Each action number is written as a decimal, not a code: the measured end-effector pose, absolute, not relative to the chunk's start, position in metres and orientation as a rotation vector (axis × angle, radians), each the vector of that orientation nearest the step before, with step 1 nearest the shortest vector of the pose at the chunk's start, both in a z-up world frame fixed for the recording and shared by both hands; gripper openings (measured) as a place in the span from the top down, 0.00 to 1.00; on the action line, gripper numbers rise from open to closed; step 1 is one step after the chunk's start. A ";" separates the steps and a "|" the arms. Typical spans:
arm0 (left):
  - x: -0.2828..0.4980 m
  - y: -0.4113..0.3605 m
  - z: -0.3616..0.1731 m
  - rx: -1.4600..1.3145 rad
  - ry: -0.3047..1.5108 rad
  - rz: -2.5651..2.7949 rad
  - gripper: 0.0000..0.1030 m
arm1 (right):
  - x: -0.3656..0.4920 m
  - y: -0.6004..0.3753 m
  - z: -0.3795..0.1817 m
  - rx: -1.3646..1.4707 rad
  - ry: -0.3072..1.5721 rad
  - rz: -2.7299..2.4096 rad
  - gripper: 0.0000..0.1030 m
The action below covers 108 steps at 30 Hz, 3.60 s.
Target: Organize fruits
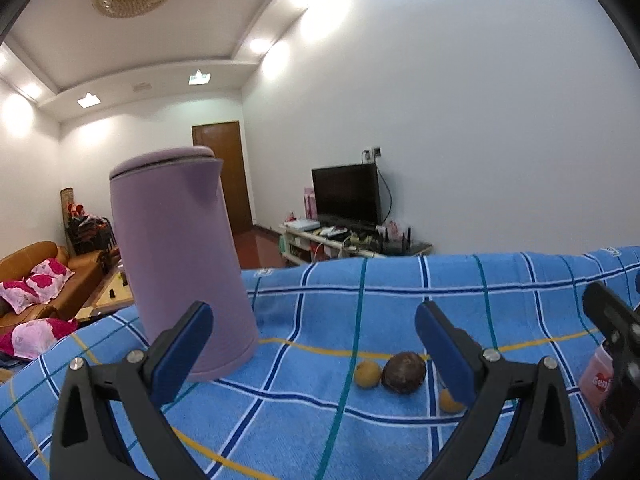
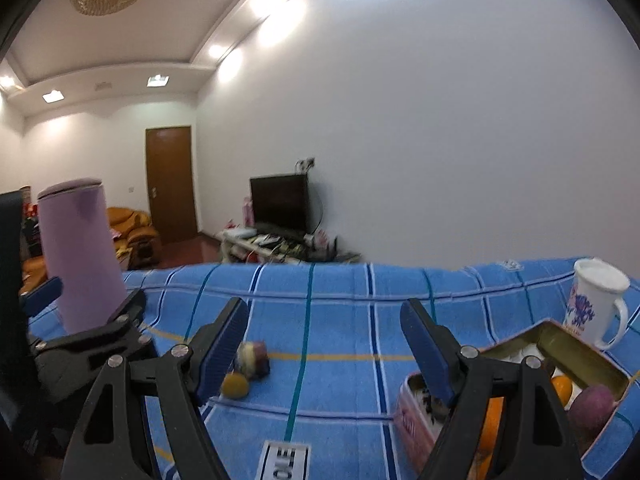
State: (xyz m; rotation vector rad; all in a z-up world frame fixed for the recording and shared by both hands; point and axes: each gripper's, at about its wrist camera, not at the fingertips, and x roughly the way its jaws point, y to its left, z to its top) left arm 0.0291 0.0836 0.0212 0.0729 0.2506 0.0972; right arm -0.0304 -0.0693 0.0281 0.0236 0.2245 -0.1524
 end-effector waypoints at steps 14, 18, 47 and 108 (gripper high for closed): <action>0.022 0.097 0.017 -0.019 0.292 0.081 0.00 | -0.046 -0.068 0.031 0.018 0.168 -0.167 0.22; 0.023 0.098 0.016 -0.020 0.300 0.078 0.00 | -0.049 -0.066 0.031 0.002 0.160 -0.169 0.22; 0.060 0.141 0.012 0.035 0.427 0.299 0.00 | 0.070 -0.058 -0.017 0.153 0.765 0.125 0.23; 0.097 -0.022 -0.012 -0.038 0.722 -0.143 0.63 | -0.016 -0.158 0.032 0.149 0.450 0.007 0.70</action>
